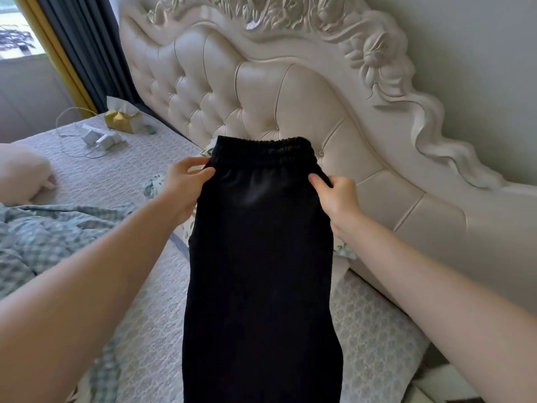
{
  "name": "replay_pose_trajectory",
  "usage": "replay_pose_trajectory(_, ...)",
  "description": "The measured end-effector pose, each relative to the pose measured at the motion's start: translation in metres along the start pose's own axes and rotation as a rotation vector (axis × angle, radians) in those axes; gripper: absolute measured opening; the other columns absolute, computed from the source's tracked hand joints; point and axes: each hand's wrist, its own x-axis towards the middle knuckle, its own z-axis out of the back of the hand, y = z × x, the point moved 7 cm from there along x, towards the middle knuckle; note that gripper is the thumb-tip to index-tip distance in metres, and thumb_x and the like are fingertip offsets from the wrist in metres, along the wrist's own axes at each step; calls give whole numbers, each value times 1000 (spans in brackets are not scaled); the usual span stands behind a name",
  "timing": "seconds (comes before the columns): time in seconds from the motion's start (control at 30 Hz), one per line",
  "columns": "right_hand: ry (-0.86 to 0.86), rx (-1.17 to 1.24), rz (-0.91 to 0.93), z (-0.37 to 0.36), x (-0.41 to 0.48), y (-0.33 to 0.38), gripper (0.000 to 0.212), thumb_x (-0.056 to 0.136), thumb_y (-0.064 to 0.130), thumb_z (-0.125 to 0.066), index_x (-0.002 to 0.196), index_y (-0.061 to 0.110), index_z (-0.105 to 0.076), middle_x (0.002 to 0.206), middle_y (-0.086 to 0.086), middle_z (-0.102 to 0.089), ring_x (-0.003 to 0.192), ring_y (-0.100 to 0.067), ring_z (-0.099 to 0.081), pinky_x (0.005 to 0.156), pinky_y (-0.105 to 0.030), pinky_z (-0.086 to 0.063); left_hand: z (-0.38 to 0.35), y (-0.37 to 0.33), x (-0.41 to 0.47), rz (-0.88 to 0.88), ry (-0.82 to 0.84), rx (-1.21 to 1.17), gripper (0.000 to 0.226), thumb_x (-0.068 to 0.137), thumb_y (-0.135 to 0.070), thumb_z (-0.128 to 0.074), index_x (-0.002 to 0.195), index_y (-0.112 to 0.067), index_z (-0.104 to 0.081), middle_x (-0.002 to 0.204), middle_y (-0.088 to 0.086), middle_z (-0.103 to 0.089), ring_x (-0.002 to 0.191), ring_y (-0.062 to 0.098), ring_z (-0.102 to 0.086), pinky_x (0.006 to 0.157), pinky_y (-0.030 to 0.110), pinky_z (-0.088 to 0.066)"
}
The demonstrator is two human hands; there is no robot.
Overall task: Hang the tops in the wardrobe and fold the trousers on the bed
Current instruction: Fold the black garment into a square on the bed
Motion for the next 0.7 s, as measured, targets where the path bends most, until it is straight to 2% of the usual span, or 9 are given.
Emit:
replay_pose_trajectory(0.13,24,-52,12,-28,58,-17,44,91,35,-61,86,-9,-60,73,-9,-54,68,-25,-53,64,-37,-44,-14,16,52,-7,-58,53,27,95,-7,-59,120,-17,-61,105,10,-72,90,26,-73,82,41,-60)
replay_pose_trajectory(0.2,36,-116,34,-44,86,-38,39,93,34,-58,75,-1,-57,67,-8,-51,64,-24,-50,60,-35,-41,-21,42,78,-7,-114,93,23,96,-11,-59,113,-24,-62,101,7,-73,85,24,-74,78,40,-61)
replay_pose_trajectory(0.27,40,-152,35,-52,103,-63,38,96,28,-56,65,8,-46,58,-4,-39,57,-20,-38,53,-29,-31,-27,68,92,3,-159,118,18,96,-14,-59,104,-30,-63,98,3,-73,72,16,-74,64,34,-62)
replay_pose_trajectory(0.3,39,-169,38,-57,114,-79,40,96,25,-55,62,11,-40,57,-2,-34,56,-18,-33,51,-29,-27,-30,85,103,15,-176,129,16,97,-16,-59,104,-30,-63,99,2,-73,70,16,-73,62,34,-62)
replay_pose_trajectory(0.37,34,-218,51,-65,135,-105,42,95,22,-57,59,13,-36,56,-2,-32,56,-17,-30,52,-29,-25,-37,114,126,29,-181,169,17,98,-20,-57,111,-28,-64,105,3,-71,80,23,-71,74,45,-61)
replay_pose_trajectory(0.43,15,-267,82,-69,153,-123,42,93,22,-59,57,13,-39,53,1,-35,54,-16,-31,55,-31,-28,-43,132,148,7,-196,239,16,97,-24,-58,111,-30,-64,108,1,-70,88,26,-69,82,47,-59)
replay_pose_trajectory(0.57,-32,-311,168,-69,173,-143,34,93,27,-61,67,5,-56,57,1,-49,55,-15,-43,56,-32,-34,-56,156,179,-52,-208,321,11,98,-19,-58,105,-27,-60,106,4,-71,78,17,-65,69,31,-55)
replay_pose_trajectory(0.7,-37,-306,191,-73,180,-147,37,93,30,-61,66,5,-54,56,0,-48,56,-16,-42,56,-30,-33,-63,165,191,-121,-261,426,13,99,-18,-53,109,-22,-59,106,9,-69,94,29,-66,86,47,-55)
